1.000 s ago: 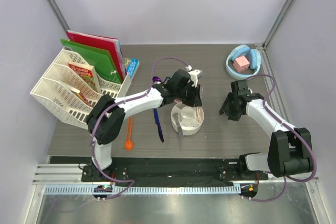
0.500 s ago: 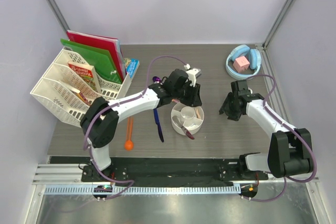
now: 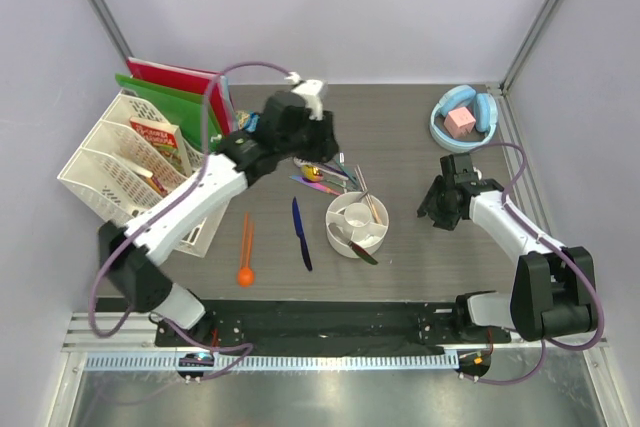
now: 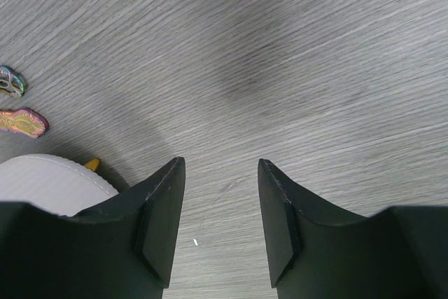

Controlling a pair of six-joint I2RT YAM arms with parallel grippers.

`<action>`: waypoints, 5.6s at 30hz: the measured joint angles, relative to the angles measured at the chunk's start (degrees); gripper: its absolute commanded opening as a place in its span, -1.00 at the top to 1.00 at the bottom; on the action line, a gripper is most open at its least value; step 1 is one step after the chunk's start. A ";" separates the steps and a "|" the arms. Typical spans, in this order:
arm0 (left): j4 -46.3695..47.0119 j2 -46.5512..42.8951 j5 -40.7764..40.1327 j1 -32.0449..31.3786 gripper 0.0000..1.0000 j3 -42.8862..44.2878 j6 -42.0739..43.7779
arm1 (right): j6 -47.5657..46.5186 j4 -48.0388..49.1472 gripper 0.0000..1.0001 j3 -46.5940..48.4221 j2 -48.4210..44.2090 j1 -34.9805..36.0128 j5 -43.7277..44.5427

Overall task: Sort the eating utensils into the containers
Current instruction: Pick up the spoon from the center of the board, then place the spoon in the storage box.

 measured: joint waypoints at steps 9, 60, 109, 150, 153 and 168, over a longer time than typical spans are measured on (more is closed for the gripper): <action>-12.61 -18.34 -12.35 8.52 -0.04 -26.80 -5.01 | 0.09 0.57 -0.04 0.00 -0.04 0.00 -0.28; -16.22 -7.78 -8.74 18.27 0.00 -40.13 -11.06 | 0.02 2.73 -0.04 0.00 0.17 0.00 -3.32; -19.96 6.25 6.78 24.46 1.00 -33.14 -2.49 | 0.79 3.52 -0.04 0.90 2.45 0.00 -3.63; 8.48 4.92 19.15 7.63 1.00 -2.73 -15.52 | 0.96 4.04 -0.04 5.38 5.44 0.00 -4.50; 10.75 8.33 17.55 4.68 1.00 -2.16 -15.17 | 0.92 4.02 -0.04 5.68 5.44 0.00 -4.57; 15.54 17.88 11.04 -4.24 1.00 4.37 -10.95 | 0.66 3.45 -0.04 6.16 5.70 0.00 -4.98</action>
